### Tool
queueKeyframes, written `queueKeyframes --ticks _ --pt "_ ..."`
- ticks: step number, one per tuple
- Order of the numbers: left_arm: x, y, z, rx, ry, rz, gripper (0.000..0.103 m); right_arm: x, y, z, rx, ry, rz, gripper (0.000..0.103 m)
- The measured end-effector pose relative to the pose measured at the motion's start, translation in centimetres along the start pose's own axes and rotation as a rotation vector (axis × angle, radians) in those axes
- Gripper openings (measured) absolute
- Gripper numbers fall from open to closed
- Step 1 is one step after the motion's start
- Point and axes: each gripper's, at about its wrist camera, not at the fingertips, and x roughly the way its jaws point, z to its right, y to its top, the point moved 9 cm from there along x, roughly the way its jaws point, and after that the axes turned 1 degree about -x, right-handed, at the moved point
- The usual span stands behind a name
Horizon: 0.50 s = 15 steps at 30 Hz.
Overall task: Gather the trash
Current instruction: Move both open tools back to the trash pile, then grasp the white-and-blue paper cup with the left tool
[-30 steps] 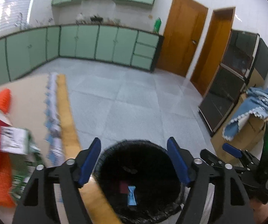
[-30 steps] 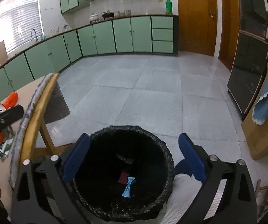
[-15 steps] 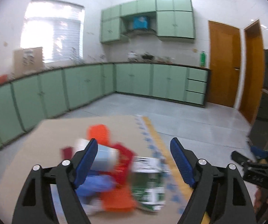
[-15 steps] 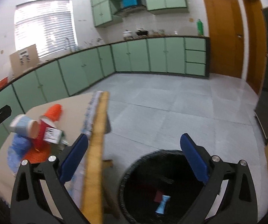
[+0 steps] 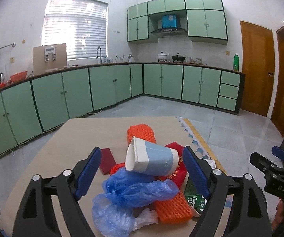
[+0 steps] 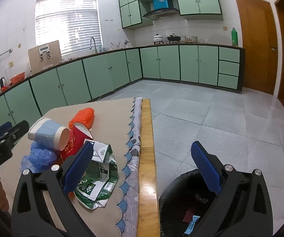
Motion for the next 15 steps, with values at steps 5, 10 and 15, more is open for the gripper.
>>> queueKeyframes --ticks 5,10,15 --pt "1.2 -0.7 1.2 0.016 -0.006 -0.013 0.086 0.5 -0.1 0.6 0.010 -0.020 -0.011 0.096" --pt "2.2 -0.8 2.5 0.033 0.007 -0.006 0.091 1.0 -0.5 1.4 0.026 -0.024 -0.024 0.096" --pt "4.0 -1.4 3.1 0.040 0.039 -0.027 0.092 2.0 -1.0 1.2 0.026 -0.018 -0.039 0.096"
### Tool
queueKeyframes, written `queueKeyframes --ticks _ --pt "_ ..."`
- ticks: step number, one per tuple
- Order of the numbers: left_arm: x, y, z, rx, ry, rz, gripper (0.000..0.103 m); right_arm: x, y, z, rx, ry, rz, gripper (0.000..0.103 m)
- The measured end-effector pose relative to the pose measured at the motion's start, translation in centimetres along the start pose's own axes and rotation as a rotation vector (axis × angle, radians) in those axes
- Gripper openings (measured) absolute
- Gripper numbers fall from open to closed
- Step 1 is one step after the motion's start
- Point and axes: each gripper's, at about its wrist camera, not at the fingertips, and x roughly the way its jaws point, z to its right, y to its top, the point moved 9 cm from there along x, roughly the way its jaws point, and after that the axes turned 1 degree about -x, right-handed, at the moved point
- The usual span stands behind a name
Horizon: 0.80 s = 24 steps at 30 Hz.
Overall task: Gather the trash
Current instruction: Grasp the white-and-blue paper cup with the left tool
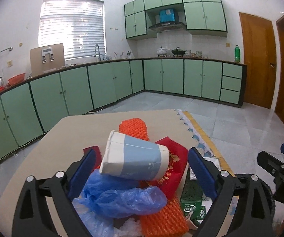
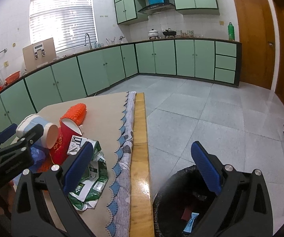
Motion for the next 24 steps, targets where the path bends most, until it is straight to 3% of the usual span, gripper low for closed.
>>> queueKeyframes --ticks 12,15,17,24 --pt "2.5 -1.3 0.3 0.024 0.062 -0.040 0.092 2.6 -0.6 -0.2 0.019 0.019 -0.038 0.096" --pt "2.6 -1.3 0.1 0.004 0.054 -0.041 0.091 3.2 -0.7 -0.4 0.016 0.022 -0.045 0.096" --pt "2.6 -1.1 0.1 -0.006 0.042 -0.043 0.083 3.4 -0.8 -0.5 0.015 0.024 -0.048 0.096" --pt "1.3 -0.1 -0.8 -0.038 0.010 -0.011 0.080 3.3 -0.6 -1.1 0.009 0.036 -0.044 0.096"
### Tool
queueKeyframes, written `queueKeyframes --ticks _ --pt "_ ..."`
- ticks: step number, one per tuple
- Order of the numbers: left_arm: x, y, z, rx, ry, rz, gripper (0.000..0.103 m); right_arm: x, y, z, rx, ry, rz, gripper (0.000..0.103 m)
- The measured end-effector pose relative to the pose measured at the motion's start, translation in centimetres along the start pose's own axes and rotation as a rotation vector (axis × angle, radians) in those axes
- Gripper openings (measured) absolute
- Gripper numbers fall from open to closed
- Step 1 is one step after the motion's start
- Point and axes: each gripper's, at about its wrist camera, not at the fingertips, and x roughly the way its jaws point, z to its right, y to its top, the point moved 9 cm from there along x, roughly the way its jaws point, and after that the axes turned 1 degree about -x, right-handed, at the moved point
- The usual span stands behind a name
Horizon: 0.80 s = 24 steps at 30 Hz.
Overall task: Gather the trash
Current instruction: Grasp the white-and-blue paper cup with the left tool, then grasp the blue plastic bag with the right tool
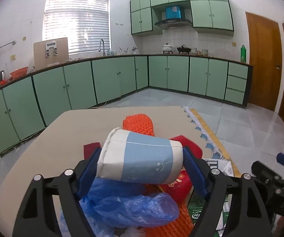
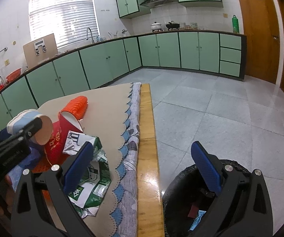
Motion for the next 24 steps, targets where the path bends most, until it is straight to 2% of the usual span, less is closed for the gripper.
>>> queueKeyframes --ticks 6,13,19,24 --pt "-2.8 2.0 -1.1 -0.052 -0.038 0.071 0.079 -0.4 0.1 -1.3 -0.015 0.018 0.010 0.096" --pt "-5.2 3.7 -3.3 -0.104 -0.065 0.105 0.079 -1.2 0.5 -2.4 -0.032 0.030 0.026 0.096" --pt "-7.0 3.5 -7.1 -0.157 -0.021 0.110 0.079 -1.8 0.1 -3.8 -0.044 0.047 0.025 0.096" --pt "-8.6 2.8 -10.4 -0.166 0.044 0.108 0.079 -2.1 -0.3 -6.1 -0.066 0.082 0.022 0.096"
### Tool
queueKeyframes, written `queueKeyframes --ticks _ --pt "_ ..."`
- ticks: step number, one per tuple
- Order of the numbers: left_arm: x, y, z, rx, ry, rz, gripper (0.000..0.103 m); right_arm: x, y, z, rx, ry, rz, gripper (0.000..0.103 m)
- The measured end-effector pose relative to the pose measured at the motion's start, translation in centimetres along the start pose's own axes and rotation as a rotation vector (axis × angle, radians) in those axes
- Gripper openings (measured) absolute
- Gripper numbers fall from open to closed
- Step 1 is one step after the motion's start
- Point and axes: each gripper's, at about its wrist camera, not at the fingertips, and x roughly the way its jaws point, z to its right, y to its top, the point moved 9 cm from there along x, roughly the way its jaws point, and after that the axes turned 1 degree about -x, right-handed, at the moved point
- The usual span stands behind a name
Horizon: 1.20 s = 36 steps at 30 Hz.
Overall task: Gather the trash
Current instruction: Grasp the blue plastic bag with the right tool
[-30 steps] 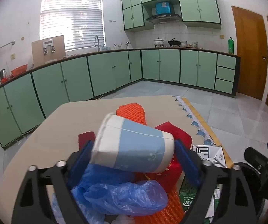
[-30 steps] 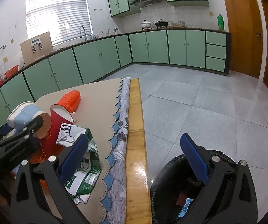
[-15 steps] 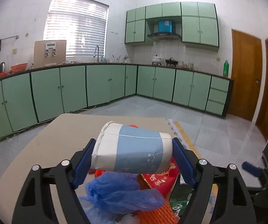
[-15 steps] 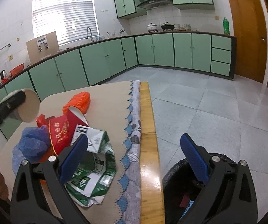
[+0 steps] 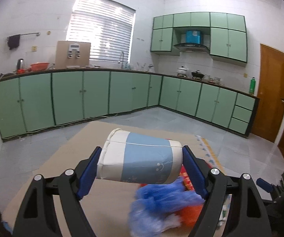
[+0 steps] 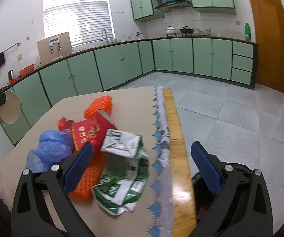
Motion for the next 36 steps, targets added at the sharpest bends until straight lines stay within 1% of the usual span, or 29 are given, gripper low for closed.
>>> queueKeyframes --ticks 3,7,12,20,23,25,28,29,31,35,36 --pt "-0.2 -0.7 -1.4 0.003 0.029 -0.020 0.079 0.0 -0.2 -1.8 -0.015 0.035 -0.008 0.096" --pt "-0.1 -2.6 -2.8 0.021 0.069 -0.051 0.079 -0.2 -0.4 -4.3 -0.050 0.073 -0.008 0.096" --pt "0.4 -4.1 -4.2 0.013 0.093 -0.086 0.079 0.0 0.0 -7.3 -0.081 0.114 -0.003 0.096" --pt "0.5 -5.3 -6.8 0.006 0.130 -0.111 0.079 0.5 1.0 -10.4 -0.125 0.147 0.011 0.096" --pt "0.7 -6.1 -7.5 0.001 0.140 -0.126 0.079 0.7 0.9 -11.4 -0.150 0.153 0.010 0.096" --pt "0.8 -6.4 -8.1 -0.001 0.144 -0.133 0.079 0.7 0.6 -12.0 -0.163 0.161 0.004 0.093" --pt "0.8 -6.9 -8.3 0.000 0.153 -0.138 0.079 0.9 0.2 -12.9 -0.191 0.174 -0.008 0.086" --pt "0.8 -7.1 -8.4 0.001 0.157 -0.140 0.079 1.1 0.0 -13.1 -0.200 0.180 -0.019 0.082" --pt "0.7 -7.3 -8.6 0.000 0.161 -0.142 0.079 1.4 -0.4 -13.5 -0.205 0.191 -0.039 0.078" --pt "0.5 -7.5 -9.0 0.001 0.171 -0.142 0.079 2.1 -1.2 -14.4 -0.223 0.221 -0.085 0.057" --pt "0.5 -7.6 -9.0 0.000 0.172 -0.142 0.079 2.1 -1.4 -14.7 -0.234 0.238 -0.093 0.048"
